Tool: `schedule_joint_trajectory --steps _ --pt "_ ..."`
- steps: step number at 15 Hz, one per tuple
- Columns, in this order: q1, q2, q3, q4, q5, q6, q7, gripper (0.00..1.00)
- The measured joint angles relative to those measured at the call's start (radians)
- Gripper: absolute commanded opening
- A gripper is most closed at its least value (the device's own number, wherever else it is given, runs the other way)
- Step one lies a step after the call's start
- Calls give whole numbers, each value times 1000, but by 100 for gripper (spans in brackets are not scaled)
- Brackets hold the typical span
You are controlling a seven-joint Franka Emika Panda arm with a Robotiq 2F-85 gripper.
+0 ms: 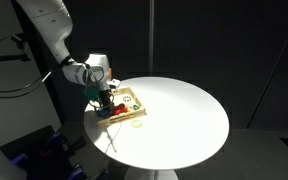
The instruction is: Pick up the blue ring from the tray and put it on the table
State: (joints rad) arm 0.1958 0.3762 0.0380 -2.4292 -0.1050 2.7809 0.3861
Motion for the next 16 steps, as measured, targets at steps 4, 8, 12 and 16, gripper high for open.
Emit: schedule_joint_trajectory --steps 4,8,12,16 --pt "8 -4 -8 18 1 1 0 10" --pt "16 -40 -19 38 1 1 0 10" --pt "19 -107 -50 36 -14 -1 6 10" --pt "19 -169 -137 16 -136 -22 71 10"
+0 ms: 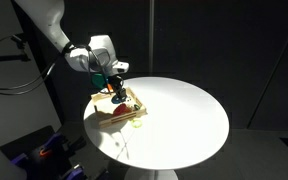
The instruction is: Pick up the blue ring from the tray and put it on the table
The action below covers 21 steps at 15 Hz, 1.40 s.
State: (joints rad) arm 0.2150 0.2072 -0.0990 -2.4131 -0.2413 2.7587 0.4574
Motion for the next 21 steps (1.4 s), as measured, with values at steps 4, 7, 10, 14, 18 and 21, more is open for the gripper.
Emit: schedule_joint_trajectory --steps 4,7,10,14,18,21 --pt "-17 -43 -94 -31 -189 -34 123 10" --pt "-58 -55 -131 -55 -316 -58 212 10" --pt "-106 -55 -141 -85 -394 -68 270 11" --pt "-142 -52 -141 -121 -436 -87 309 26" --pt "-150 -46 -140 -145 -438 -94 320 75" --pt "-151 -46 -140 -156 -438 -95 320 97"
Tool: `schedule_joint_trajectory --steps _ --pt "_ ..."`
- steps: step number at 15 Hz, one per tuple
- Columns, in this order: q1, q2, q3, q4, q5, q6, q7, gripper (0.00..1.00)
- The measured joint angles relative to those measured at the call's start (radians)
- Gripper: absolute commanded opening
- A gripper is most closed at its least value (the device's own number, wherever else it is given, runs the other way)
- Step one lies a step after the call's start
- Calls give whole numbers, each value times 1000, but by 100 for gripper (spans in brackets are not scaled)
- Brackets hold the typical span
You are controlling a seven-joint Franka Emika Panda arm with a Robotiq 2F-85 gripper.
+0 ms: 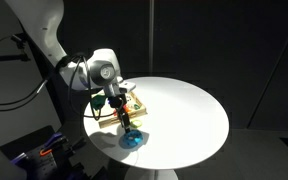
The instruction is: Pick up the blue ring from the tray and put it on the table
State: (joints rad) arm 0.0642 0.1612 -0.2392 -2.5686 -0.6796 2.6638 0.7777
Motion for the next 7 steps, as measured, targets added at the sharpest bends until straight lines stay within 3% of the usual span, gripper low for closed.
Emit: schedule_joint_trajectory --steps 7 --pt "-17 -4 30 -16 71 -4 -52 100"
